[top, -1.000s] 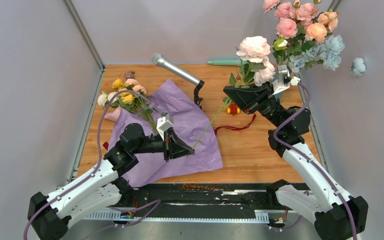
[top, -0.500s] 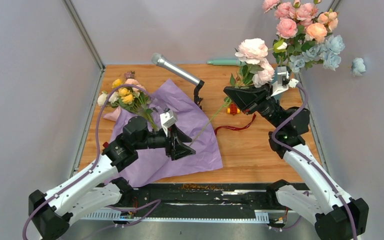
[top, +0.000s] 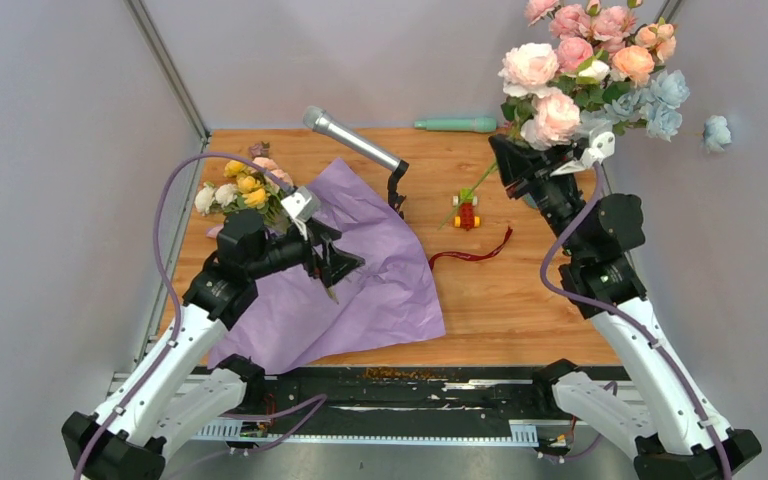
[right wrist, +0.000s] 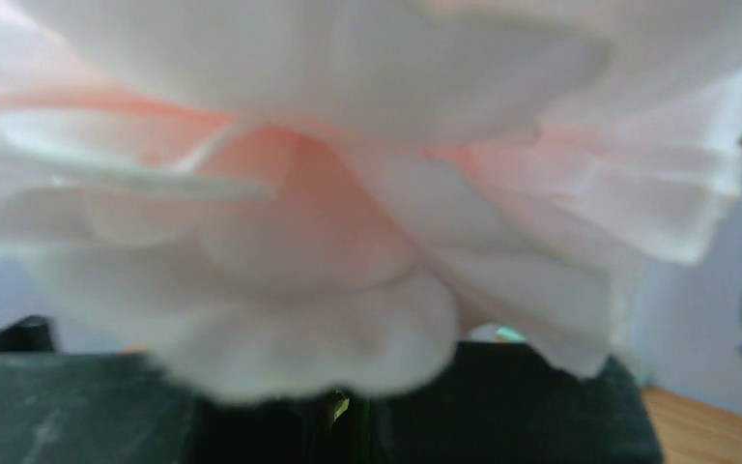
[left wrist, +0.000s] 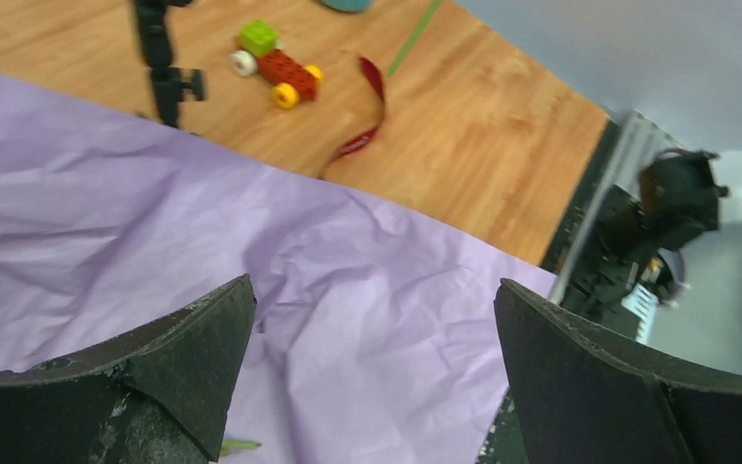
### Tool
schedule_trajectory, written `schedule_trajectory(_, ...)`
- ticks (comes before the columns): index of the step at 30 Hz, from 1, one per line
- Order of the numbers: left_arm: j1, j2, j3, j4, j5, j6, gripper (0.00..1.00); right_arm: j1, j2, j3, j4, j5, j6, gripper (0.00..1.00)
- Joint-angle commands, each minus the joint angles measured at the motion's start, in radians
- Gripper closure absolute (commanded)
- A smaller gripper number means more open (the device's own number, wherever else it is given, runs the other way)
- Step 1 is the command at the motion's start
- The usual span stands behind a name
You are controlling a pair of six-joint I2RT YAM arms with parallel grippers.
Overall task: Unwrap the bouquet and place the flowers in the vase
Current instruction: Insert the fake flower into the vase.
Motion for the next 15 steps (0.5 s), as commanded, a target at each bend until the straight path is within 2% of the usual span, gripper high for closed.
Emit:
schedule_trajectory(1,0.075,-0.024,0.102,-0.088,-0.13,0.109,0.0,-0.048,0.059,0.113,-0.113,0.243,-0.262,1.0)
schedule_trajectory(2,0.084,-0.023,0.117,-0.128,-0.217,0.138,0.0,-0.076,0.073,0.126,-0.11,0.253,-0.268,1.0)
schedule_trajectory(6,0.14,-0.008,0.123,-0.184,-0.4,0.173,0.0,-0.15,0.121,0.165,-0.064,0.333,-0.313,1.0)
schedule_trajectory(10,0.179,0.012,0.094,-0.181,-0.476,0.162,0.0,-0.214,0.172,0.18,0.019,0.385,-0.321,1.0)
schedule_trajectory(15,0.192,0.01,0.092,-0.204,-0.58,0.158,0.0,-0.332,0.235,0.214,0.093,0.363,-0.25,1.0)
